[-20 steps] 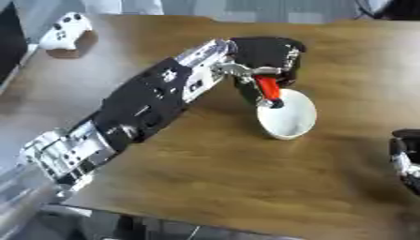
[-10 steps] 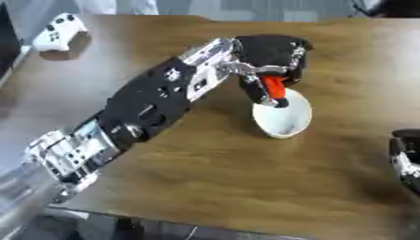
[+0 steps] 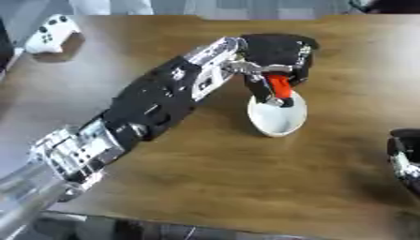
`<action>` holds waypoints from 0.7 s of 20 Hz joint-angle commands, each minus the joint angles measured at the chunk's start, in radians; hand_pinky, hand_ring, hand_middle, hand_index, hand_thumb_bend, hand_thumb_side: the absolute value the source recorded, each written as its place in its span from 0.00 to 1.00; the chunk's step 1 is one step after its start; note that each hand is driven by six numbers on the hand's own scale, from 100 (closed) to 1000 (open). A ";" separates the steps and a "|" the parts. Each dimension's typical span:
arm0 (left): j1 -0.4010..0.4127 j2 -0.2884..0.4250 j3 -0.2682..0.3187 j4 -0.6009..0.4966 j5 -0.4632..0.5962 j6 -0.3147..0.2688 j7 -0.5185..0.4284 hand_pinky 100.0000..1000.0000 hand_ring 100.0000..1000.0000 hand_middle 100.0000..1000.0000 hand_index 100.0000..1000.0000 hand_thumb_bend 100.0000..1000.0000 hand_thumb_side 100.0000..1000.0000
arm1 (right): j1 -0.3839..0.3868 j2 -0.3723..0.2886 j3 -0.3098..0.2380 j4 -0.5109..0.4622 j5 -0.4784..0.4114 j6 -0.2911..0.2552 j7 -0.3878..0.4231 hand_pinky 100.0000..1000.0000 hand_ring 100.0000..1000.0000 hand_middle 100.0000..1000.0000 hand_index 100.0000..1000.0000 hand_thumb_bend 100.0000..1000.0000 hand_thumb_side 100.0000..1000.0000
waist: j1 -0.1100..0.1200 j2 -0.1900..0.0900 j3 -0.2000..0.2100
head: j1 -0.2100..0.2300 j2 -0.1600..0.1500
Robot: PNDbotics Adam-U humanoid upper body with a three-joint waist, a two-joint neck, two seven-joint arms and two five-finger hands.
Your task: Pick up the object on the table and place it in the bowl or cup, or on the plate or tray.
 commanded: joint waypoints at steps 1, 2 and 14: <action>-0.022 0.008 0.009 -0.009 0.000 -0.009 -0.002 0.98 0.29 0.22 0.29 0.38 0.00 | -0.012 -0.004 0.000 -0.022 -0.004 0.001 0.001 0.04 0.30 0.37 0.63 0.21 0.21 | -0.002 -0.012 0.000 | -0.008 -0.003; -0.022 0.008 0.009 -0.009 0.001 -0.014 -0.004 0.99 0.35 0.27 0.31 0.42 0.00 | -0.011 -0.004 0.000 -0.022 -0.004 0.002 0.001 0.04 0.30 0.37 0.63 0.21 0.21 | -0.002 -0.012 0.000 | -0.008 -0.003; -0.024 0.014 0.014 -0.015 0.012 -0.094 0.040 1.00 0.62 0.62 0.70 0.76 0.87 | -0.014 0.000 0.001 -0.015 0.000 0.001 0.000 0.04 0.30 0.37 0.63 0.20 0.21 | -0.006 -0.015 0.004 | -0.002 -0.003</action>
